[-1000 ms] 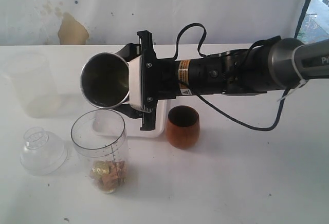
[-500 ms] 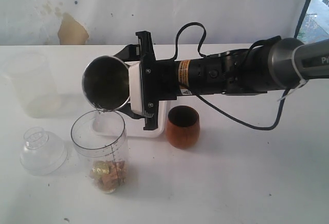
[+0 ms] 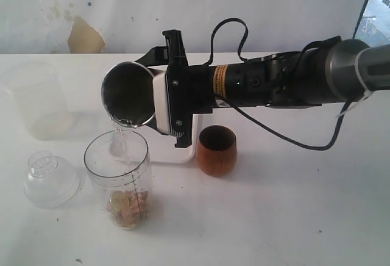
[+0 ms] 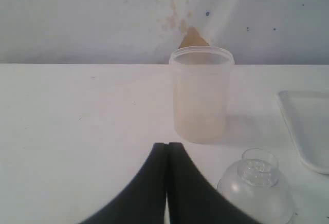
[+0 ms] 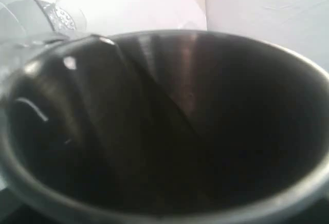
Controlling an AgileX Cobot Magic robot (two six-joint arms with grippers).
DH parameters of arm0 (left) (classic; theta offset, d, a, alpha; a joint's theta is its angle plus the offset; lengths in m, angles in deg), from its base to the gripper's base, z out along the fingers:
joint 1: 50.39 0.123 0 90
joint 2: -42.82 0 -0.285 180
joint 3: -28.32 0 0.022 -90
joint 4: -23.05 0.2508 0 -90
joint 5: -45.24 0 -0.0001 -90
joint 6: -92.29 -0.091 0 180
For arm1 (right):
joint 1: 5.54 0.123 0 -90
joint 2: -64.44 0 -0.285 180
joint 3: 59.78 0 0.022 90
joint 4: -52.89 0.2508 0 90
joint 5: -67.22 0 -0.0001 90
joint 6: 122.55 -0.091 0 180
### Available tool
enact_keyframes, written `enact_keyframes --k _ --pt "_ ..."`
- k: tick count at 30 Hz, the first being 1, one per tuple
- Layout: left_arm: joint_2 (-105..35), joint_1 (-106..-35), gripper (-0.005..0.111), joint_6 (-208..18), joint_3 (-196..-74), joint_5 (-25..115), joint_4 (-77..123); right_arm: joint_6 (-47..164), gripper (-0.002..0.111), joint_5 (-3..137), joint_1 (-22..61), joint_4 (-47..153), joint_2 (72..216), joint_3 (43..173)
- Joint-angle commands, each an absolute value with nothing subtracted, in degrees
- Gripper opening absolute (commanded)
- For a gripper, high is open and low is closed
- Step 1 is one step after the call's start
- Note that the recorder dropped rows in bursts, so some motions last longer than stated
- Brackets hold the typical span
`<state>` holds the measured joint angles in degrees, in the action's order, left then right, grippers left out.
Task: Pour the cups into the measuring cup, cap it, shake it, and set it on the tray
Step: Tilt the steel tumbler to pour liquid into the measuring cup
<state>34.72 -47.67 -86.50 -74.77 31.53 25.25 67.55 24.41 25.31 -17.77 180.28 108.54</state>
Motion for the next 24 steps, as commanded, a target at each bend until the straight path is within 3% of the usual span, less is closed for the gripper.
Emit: enact_keyframes --k 1,24 --pt "35.0 -47.8 0.0 -86.5 -74.5 31.9 25.7 68.5 0.0 23.9 25.2 -16.3 178.2 109.2" --pt "35.0 -47.8 0.0 -86.5 -74.5 31.9 25.7 74.1 0.0 33.6 28.7 -16.3 175.7 109.2"
